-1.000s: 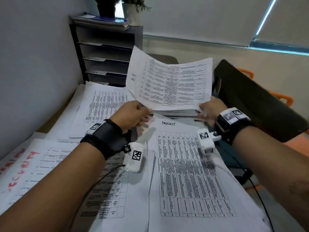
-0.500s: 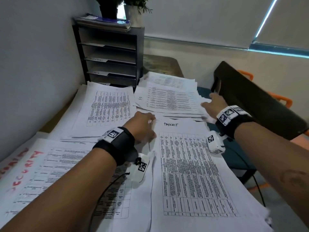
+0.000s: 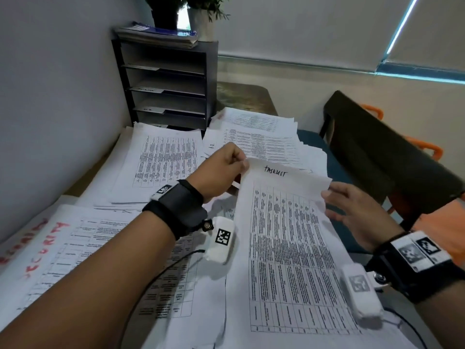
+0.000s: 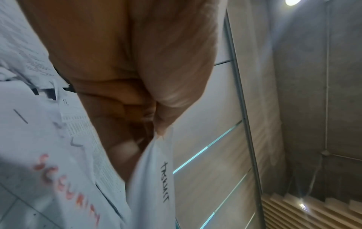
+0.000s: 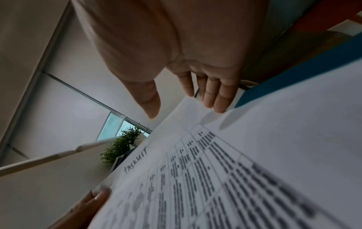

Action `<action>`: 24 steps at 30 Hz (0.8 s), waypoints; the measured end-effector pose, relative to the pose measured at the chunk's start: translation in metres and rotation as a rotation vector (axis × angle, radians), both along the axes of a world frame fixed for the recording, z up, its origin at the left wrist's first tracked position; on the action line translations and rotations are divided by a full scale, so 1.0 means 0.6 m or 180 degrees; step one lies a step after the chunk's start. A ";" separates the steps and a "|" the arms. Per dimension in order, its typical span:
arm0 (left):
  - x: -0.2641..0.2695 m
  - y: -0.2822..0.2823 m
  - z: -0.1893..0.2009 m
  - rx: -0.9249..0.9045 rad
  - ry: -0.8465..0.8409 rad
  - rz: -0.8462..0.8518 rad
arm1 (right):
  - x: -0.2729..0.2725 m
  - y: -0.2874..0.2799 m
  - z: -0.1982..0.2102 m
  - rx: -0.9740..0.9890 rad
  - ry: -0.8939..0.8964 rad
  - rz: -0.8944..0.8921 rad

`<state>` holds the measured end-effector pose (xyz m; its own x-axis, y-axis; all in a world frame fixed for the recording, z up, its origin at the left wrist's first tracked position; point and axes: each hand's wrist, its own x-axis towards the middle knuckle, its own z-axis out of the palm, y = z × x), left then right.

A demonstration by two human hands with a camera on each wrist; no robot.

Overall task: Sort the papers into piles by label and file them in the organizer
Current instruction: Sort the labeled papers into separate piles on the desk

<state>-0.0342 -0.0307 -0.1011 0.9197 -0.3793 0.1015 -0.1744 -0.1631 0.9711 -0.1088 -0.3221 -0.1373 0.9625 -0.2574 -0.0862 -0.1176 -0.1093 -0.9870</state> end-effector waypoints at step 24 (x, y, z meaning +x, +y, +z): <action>0.030 0.057 -0.029 -0.0148 0.1236 0.0599 | -0.022 0.009 0.020 0.0856 0.0240 0.0191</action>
